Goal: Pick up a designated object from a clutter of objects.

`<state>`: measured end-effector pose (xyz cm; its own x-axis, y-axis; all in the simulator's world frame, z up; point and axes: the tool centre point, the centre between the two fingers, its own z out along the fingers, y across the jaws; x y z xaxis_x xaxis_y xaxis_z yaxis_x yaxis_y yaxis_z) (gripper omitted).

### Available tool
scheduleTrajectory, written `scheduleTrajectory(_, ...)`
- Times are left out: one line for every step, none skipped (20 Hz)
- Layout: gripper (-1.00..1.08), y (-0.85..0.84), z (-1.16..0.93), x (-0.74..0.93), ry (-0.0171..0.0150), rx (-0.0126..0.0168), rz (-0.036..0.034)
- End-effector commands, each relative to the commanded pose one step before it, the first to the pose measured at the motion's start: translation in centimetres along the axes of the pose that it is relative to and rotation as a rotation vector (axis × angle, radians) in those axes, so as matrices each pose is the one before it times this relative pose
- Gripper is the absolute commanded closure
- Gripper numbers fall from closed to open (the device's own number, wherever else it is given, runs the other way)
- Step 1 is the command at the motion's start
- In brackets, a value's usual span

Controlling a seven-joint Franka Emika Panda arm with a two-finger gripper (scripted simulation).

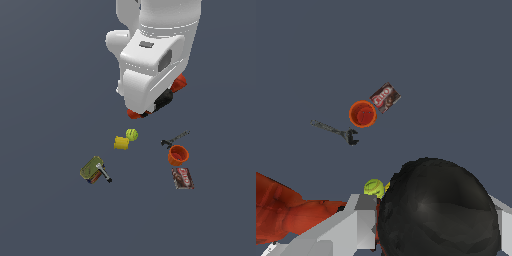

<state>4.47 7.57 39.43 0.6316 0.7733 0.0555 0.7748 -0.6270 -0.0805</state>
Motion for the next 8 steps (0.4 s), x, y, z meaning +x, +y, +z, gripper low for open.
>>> scheduleTrajectory(1.08,0.09,-1.707,-0.427,0.0048,-0.00546,-0.00037)
scheduleTrajectory(1.08,0.039,-0.416,-0.144,0.0,0.0,0.0)
scheduleTrajectory(1.08,0.037,-0.35,-0.119,0.0,0.0,0.0)
scheduleTrajectory(1.08,0.033,-0.284,-0.096,0.0,0.0,0.0)
scheduleTrajectory(1.08,0.028,-0.22,-0.073,0.0,0.0,0.0)
scheduleTrajectory(1.08,0.021,-0.156,-0.052,0.0,0.0,0.0)
scheduleTrajectory(1.08,0.013,-0.093,-0.031,0.0,0.0,0.0)
scheduleTrajectory(1.08,0.004,-0.031,-0.01,0.0,0.0,0.0)
